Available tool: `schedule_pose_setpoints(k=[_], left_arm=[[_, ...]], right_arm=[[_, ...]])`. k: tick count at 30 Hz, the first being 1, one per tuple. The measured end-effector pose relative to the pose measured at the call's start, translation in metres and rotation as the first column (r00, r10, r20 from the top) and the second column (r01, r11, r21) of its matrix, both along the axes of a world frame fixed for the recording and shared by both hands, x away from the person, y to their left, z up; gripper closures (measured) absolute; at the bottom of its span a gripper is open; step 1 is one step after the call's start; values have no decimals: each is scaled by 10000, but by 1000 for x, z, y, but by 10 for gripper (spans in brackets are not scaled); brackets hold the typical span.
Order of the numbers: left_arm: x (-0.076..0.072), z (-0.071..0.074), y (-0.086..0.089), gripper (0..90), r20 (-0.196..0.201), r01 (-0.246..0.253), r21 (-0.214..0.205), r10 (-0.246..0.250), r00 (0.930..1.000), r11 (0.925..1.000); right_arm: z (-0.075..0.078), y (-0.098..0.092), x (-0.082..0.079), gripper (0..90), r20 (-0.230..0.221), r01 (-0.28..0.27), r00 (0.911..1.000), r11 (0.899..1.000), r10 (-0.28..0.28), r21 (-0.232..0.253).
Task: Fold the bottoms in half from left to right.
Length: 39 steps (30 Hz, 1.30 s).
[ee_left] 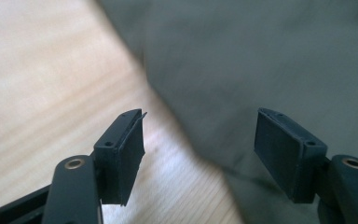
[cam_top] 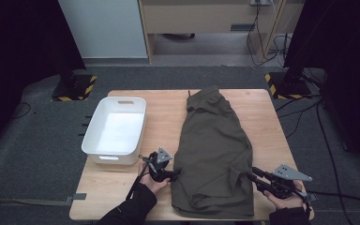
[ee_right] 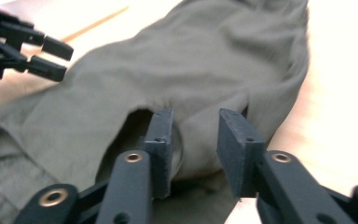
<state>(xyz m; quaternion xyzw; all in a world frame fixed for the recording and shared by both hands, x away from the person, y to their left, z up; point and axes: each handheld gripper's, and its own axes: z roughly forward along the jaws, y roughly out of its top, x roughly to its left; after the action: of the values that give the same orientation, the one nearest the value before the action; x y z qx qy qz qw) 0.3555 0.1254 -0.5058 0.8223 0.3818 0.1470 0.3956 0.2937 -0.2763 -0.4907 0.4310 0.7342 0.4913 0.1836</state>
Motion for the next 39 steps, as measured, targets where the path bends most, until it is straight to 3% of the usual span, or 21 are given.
schedule_pose_setpoints(k=[1,5,13,18,22,24,28,33,37,39], left_arm=[[-2,3,0,321,38,15,-106,-15,10000,9999],[-16,12,-6,337,103,340,-575,-334,9994,9978],[-47,21,-22,390,-279,808,-840,-834,9961,9932],[-62,20,-37,412,-424,1253,-753,-1288,9908,9892],[-68,17,-47,426,-558,1527,-618,-1561,9862,9863],[-71,14,-50,446,-682,1628,-511,-1661,9837,9853],[-74,9,-53,501,-960,1793,-362,-1820,9786,9831],[-77,2,-56,611,-1275,1855,60,-1833,9748,9826],[-81,-4,-60,699,-1611,2111,300,-2037,9657,9770],[-82,-6,-62,738,-1657,2244,366,-2155,9623,9738]], right_arm=[[2,-1,2,599,214,172,9996,9998,-174,94],[5,1,8,557,335,387,9987,9989,-396,267],[4,29,25,472,100,-38,9999,9994,34,358],[-1,46,27,448,-155,-459,9988,9989,461,79],[-8,51,25,589,-466,-665,9968,9968,645,-439],[-8,48,24,701,-535,-697,9964,9955,663,-644],[-5,41,19,855,-632,-710,9958,9954,669,-649],[-2,24,11,870,-679,-385,9971,9977,346,-563],[-1,12,4,869,-723,101,9973,9987,-137,-504],[-2,7,0,858,-894,435,9947,9964,-500,-726]])
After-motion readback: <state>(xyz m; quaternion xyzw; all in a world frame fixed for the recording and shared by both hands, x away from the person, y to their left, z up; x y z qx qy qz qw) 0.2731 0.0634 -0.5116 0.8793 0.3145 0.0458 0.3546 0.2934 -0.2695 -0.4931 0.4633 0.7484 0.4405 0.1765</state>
